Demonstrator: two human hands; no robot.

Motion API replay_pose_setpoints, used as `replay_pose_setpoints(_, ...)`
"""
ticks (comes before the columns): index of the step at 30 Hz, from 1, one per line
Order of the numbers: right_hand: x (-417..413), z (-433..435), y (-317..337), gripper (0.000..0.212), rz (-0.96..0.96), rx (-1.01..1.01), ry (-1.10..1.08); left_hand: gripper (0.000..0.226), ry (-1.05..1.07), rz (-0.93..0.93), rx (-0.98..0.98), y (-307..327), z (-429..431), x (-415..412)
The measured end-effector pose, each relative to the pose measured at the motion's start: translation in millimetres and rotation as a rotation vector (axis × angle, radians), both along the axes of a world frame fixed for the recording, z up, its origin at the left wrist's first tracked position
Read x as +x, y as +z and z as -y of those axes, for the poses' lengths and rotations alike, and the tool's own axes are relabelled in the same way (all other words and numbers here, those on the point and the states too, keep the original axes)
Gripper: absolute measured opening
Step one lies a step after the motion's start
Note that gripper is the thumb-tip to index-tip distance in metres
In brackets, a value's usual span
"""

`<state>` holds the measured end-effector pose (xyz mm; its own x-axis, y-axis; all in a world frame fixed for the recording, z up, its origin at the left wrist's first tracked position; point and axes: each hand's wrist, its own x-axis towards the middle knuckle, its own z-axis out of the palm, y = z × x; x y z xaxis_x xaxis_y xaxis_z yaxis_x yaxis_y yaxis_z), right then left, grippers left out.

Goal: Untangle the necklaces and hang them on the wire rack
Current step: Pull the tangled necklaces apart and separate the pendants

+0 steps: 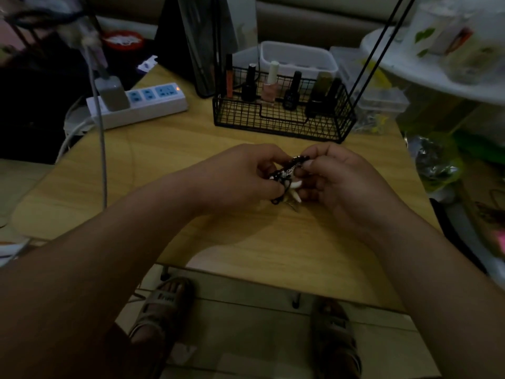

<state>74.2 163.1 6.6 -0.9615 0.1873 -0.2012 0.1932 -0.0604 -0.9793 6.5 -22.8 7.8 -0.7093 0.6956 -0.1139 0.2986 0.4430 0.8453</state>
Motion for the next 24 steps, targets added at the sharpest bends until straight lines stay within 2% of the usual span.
replay_pose_setpoints(4,0,3,-1,0.017,0.015,-0.187,-0.037,0.012,0.037,0.047,0.062,-2,3,6)
replay_pose_setpoints(6,-1,3,0,0.017,0.027,-0.200,-0.031,0.008,0.075,0.122,0.126,-3,5,6)
replay_pose_setpoints(8,-1,2,2,0.018,0.040,-0.152,-0.008,0.006,0.124,0.282,0.261,-3,5,5)
replay_pose_setpoints(11,-2,1,3,0.022,0.053,-0.101,-0.008,0.009,0.206,0.535,0.499,-1,3,2)
replay_pose_setpoints(20,-8,-2,3,0.031,0.052,-0.015,-0.117,0.020,0.251,0.747,0.719,7,-7,-7)
replay_pose_setpoints(22,-10,0,2,0.035,0.064,-0.059,-0.125,0.021,0.226,0.796,0.786,9,-10,-8)
replay_pose_setpoints(24,-10,5,3,0.043,0.120,-0.240,-0.052,0.023,0.174,0.819,0.823,10,-12,-8)
